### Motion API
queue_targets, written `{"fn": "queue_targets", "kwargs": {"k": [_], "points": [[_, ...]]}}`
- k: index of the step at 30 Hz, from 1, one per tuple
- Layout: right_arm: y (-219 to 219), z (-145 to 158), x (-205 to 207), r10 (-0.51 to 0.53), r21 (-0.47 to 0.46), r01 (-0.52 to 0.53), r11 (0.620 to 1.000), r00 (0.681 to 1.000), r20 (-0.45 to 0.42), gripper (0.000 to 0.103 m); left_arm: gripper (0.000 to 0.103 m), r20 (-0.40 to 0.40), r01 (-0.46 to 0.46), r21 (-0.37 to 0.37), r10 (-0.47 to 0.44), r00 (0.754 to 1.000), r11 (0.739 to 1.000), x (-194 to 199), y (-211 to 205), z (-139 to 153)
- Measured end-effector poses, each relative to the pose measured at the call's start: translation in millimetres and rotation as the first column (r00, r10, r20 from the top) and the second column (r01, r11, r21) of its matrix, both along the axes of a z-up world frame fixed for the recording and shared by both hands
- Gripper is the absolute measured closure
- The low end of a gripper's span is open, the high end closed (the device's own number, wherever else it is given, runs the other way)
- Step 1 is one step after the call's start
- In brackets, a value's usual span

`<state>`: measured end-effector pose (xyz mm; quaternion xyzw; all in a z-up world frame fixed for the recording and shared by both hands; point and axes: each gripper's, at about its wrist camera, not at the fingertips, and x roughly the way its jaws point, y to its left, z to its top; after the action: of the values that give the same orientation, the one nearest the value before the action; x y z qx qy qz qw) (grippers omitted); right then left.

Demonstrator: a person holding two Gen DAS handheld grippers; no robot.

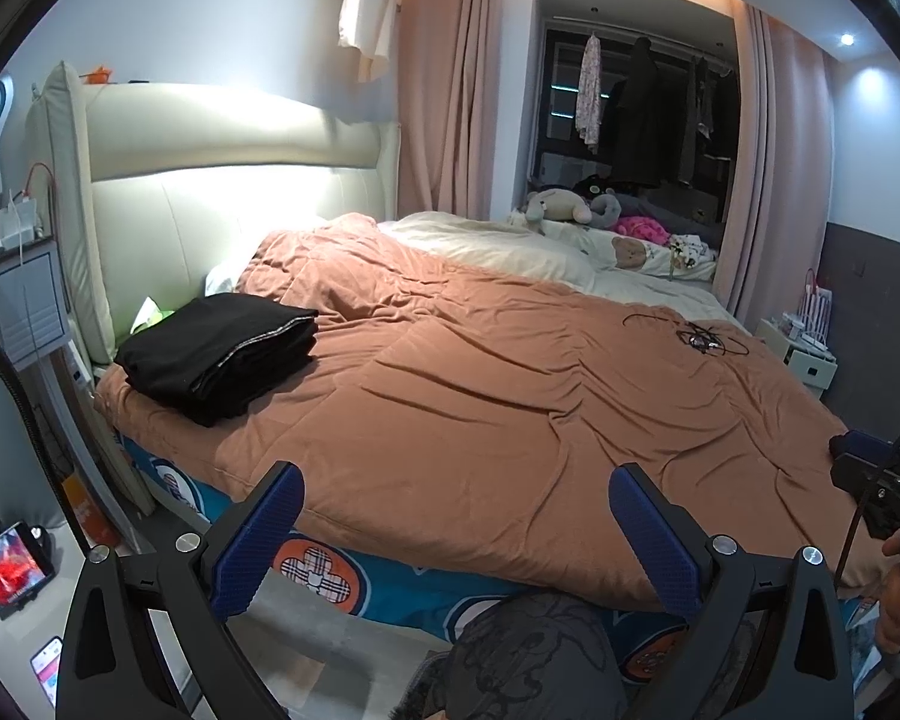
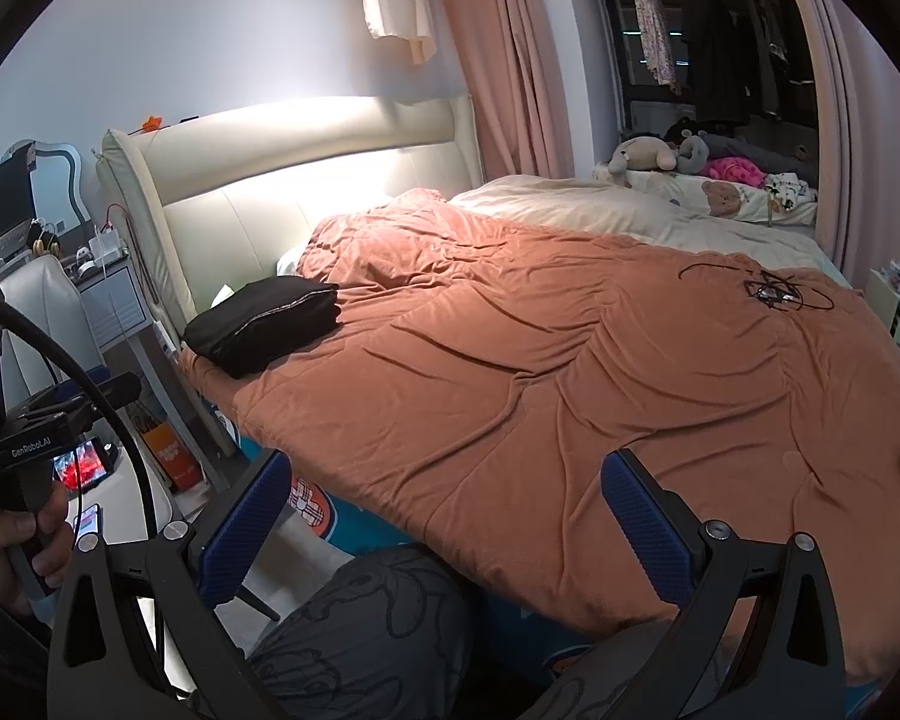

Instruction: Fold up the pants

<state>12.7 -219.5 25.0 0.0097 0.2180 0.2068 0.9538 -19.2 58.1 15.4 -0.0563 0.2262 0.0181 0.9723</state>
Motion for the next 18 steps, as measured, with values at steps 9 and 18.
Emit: {"fn": "queue_targets", "kwargs": {"k": [9,18], "points": [[-4.9,-0.5,-1.2,-0.005,0.009,0.005,1.000,1.000,-0.001,0.000,0.001,0.002,0.010,0.008,-0.010,1.000,1.000,-6.6,-9.6,4.5],[-11.0,-3.2,-5.2,-0.013,0.022,0.013,1.000,1.000,-0.003,0.000,0.001,-0.001,0.026,0.003,-0.026,1.000,1.000,-10.7,-17.4,5.4]]}}
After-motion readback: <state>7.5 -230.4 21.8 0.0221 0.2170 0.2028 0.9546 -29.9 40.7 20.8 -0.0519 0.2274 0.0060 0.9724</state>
